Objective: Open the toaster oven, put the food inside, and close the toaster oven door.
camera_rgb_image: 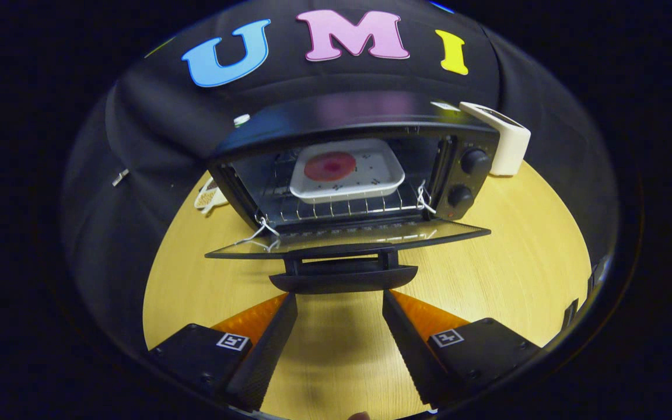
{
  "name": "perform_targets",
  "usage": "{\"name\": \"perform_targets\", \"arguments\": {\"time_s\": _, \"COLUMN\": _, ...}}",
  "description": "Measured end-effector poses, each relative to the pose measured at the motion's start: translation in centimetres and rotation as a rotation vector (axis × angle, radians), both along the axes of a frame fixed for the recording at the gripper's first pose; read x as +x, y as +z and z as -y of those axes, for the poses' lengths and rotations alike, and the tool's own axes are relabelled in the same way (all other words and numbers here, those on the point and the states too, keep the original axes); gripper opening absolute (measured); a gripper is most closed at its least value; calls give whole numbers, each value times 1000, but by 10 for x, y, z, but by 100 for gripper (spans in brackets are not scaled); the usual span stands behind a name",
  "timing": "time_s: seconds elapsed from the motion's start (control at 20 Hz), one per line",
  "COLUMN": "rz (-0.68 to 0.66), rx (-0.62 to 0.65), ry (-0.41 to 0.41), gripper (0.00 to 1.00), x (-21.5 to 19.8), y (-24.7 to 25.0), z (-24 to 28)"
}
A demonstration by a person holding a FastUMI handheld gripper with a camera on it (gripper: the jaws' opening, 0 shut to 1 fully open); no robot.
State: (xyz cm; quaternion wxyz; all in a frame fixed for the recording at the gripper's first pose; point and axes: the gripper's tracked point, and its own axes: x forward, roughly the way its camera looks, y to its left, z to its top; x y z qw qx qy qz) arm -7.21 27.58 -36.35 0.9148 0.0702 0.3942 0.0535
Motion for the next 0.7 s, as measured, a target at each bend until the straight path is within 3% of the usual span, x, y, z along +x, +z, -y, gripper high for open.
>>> {"name": "perform_targets", "arguments": {"time_s": 0.45, "rz": 309, "rx": 23, "ry": 53, "gripper": 99, "x": 48, "y": 124, "z": 5}}
{"name": "perform_targets", "arguments": {"time_s": 0.7, "rz": 449, "rx": 31, "ry": 61, "gripper": 99, "x": 50, "y": 184, "z": 32}}
